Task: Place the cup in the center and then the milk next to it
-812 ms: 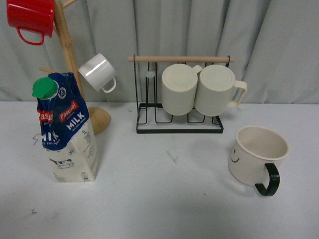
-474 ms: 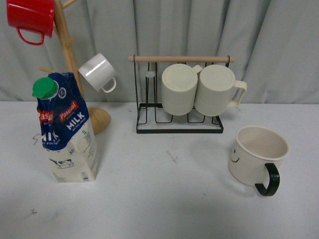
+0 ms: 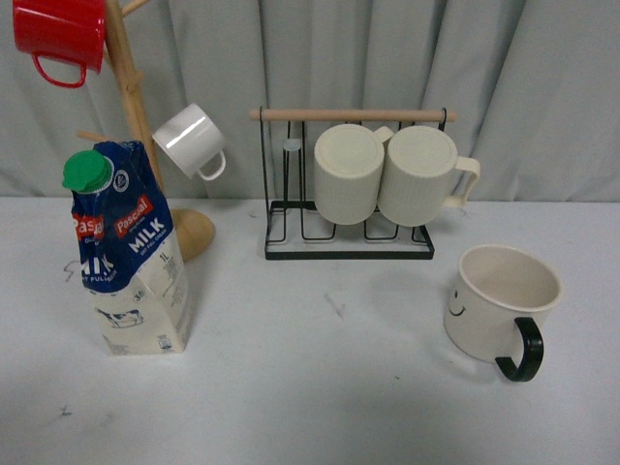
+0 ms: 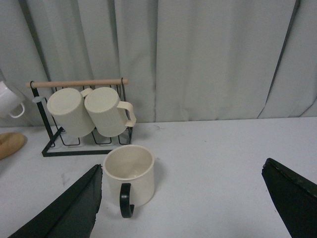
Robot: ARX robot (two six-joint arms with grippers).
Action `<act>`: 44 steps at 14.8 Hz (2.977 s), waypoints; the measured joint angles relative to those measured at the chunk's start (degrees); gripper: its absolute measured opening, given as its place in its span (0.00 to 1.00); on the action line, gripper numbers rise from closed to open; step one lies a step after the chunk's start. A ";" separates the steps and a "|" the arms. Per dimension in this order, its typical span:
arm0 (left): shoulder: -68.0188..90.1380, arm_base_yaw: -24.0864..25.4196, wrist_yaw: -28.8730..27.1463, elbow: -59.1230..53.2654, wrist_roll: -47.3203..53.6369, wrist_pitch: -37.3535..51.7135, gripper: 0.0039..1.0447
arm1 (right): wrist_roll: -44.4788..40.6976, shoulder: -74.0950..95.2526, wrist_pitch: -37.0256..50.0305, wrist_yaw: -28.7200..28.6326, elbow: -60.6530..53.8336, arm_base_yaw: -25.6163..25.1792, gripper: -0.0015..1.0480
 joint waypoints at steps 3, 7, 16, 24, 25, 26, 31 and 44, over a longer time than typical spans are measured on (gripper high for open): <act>0.00 0.00 0.00 0.00 0.00 0.00 0.94 | 0.00 0.00 0.00 0.02 0.00 0.00 0.94; 0.00 0.00 0.00 0.00 0.00 0.00 0.94 | 0.00 0.00 0.00 0.00 0.00 0.00 0.94; 0.00 0.00 0.00 0.00 0.00 0.00 0.94 | -0.46 38.95 44.87 -4.42 7.17 -6.82 0.94; 0.00 0.00 0.00 0.00 0.00 0.00 0.94 | 16.57 97.81 22.75 5.75 54.21 3.96 0.94; 0.00 0.00 0.00 0.00 0.00 0.00 0.94 | 17.03 101.85 16.35 4.63 57.70 5.60 0.94; 0.00 0.00 0.00 0.00 0.00 0.00 0.94 | 17.07 104.65 11.32 4.33 59.36 6.80 0.94; 0.00 0.00 0.00 0.00 0.00 0.02 0.94 | 20.31 110.09 -1.38 4.00 64.15 7.04 0.94; 0.00 0.02 0.00 0.00 0.00 0.00 0.94 | 22.97 112.74 1.68 0.09 59.49 4.85 0.53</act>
